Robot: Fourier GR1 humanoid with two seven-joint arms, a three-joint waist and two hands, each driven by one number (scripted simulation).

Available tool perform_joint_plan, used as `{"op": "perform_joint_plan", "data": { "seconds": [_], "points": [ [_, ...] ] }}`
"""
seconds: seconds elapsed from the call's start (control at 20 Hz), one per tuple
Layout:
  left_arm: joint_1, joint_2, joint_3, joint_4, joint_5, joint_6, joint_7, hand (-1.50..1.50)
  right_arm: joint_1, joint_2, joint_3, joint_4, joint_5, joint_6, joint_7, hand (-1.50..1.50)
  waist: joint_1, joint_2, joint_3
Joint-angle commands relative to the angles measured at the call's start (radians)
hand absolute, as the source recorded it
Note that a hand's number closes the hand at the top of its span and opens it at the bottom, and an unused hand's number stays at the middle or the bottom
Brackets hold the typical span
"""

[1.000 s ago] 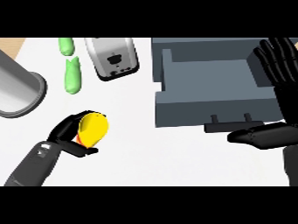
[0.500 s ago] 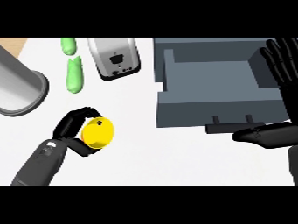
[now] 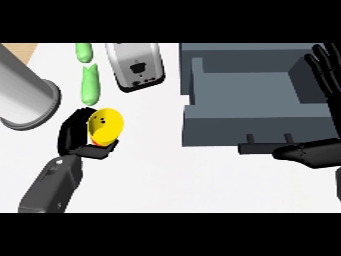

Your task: Pick up the cup, place it into the drawer and close the drawer

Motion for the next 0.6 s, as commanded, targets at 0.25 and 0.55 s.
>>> {"op": "perform_joint_plan", "data": {
  "seconds": [0.25,0.55],
  "points": [
    [-0.134,-0.070,-0.034,-0.183,0.002,0.089,0.082,1.50,0.010,-0.019,-0.012,-0.009,0.004,0.010,0.017,-1.50,0.013,-0.008,0.003],
    [-0.258,-0.117,-0.102,-0.405,0.004,0.152,0.388,1.50,0.051,-0.020,-0.023,-0.034,-0.002,0.017,0.014,-1.50,0.017,-0.014,0.004]
  ]
}}
